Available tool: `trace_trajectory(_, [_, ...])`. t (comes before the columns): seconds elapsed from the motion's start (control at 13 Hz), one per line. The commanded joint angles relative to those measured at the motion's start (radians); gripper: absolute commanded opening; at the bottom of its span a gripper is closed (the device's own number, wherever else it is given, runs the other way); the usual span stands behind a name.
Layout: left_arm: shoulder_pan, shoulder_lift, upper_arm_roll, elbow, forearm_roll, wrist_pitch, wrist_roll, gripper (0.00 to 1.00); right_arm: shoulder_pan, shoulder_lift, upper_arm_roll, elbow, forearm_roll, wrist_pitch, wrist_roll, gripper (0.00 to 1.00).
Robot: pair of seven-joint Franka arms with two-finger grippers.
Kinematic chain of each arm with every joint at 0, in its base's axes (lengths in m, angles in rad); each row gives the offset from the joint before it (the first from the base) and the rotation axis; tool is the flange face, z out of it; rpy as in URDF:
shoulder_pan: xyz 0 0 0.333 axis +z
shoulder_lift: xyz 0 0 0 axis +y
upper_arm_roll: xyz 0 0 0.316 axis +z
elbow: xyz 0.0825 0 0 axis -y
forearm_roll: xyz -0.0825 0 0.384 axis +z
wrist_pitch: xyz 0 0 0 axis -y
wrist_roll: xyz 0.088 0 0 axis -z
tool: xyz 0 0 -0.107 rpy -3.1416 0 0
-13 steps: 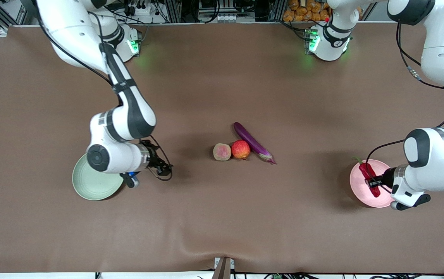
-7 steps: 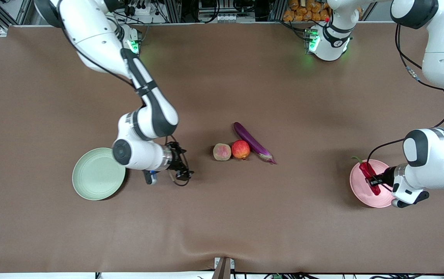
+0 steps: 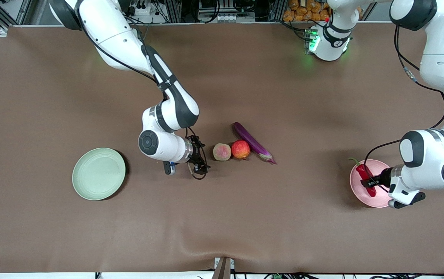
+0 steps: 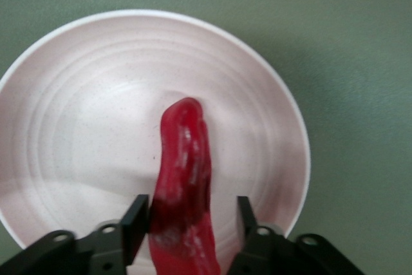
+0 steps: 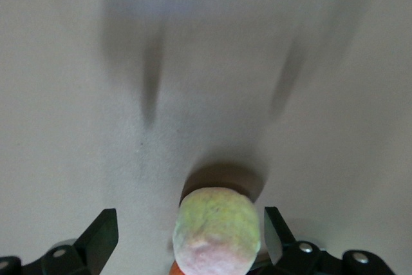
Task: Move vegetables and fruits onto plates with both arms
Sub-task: 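Lower the pepper onto the pink plate while the right gripper places the peach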
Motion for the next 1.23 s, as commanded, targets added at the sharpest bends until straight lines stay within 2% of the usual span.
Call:
trace_trajectory(0.0, [-0.018,-0.03,-0.028,-0.006,0.008,-0.001,-0.08,1.0,0.051,0.044,-0.008,0.032,0.031,0.059,0.042,1.0])
trace_trajectory(0.23, [-0.025,-0.068,-0.083,-0.009,0.013,-0.024,-0.146,1.0,0.07,0.058,-0.008,0.038,0.031,0.064,0.042,1.0])
trace_trajectory(0.46, [-0.023,-0.126,-0.089,-0.009,0.024,-0.099,-0.104,1.0,0.077,0.061,-0.01,0.038,0.032,0.065,0.042,1.0])
trace_trajectory(0.54, [-0.023,-0.142,-0.089,-0.009,0.024,-0.12,-0.091,1.0,0.085,0.062,-0.008,0.038,0.032,0.065,0.044,0.95])
trace_trajectory(0.69, [-0.031,-0.18,-0.105,-0.009,0.025,-0.131,-0.093,1.0,0.091,0.065,-0.01,0.038,0.031,0.064,0.037,0.43])
trace_trajectory(0.77, [-0.031,-0.212,-0.105,-0.009,0.027,-0.133,-0.091,1.0,0.085,0.065,-0.01,0.038,0.023,0.059,0.033,0.26])
trace_trajectory(0.92, [-0.041,-0.279,-0.108,-0.009,0.027,-0.145,-0.077,1.0,0.058,0.054,-0.011,0.041,0.022,0.038,0.025,0.13])
trace_trajectory(1.0, [-0.058,-0.307,-0.108,-0.011,0.027,-0.177,-0.08,1.0,0.048,0.05,-0.014,0.052,0.007,-0.008,0.022,0.11])
trace_trajectory(1.07, [-0.067,-0.336,-0.108,-0.009,0.027,-0.214,-0.087,1.0,0.036,0.05,-0.016,0.085,-0.026,-0.074,0.016,0.05])
trace_trajectory(1.15, [-0.072,-0.368,-0.109,-0.011,0.027,-0.241,-0.088,1.0,0.007,0.048,-0.016,0.12,-0.077,-0.149,-0.013,0.05])
